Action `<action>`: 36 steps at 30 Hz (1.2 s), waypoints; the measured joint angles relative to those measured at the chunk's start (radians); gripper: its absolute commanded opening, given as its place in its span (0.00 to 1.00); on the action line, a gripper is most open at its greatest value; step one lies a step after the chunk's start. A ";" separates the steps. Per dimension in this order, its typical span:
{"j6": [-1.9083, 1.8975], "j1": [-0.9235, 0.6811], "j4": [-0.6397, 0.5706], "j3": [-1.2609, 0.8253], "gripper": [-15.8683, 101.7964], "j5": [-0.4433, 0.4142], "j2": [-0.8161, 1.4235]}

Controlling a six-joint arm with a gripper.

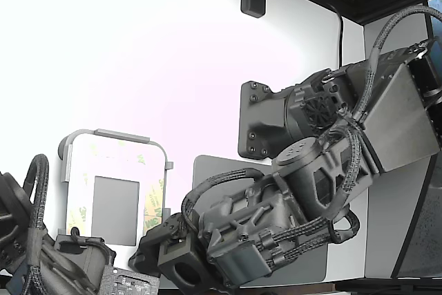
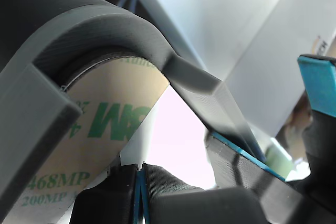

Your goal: Peel off protective film from adhesive tape.

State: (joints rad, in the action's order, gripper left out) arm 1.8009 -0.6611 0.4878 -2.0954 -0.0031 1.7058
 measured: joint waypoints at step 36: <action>0.009 -0.005 0.034 0.023 0.04 0.002 0.017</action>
State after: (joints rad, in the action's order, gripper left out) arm 1.8101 -0.6657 0.5216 -2.0724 -0.0015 1.7227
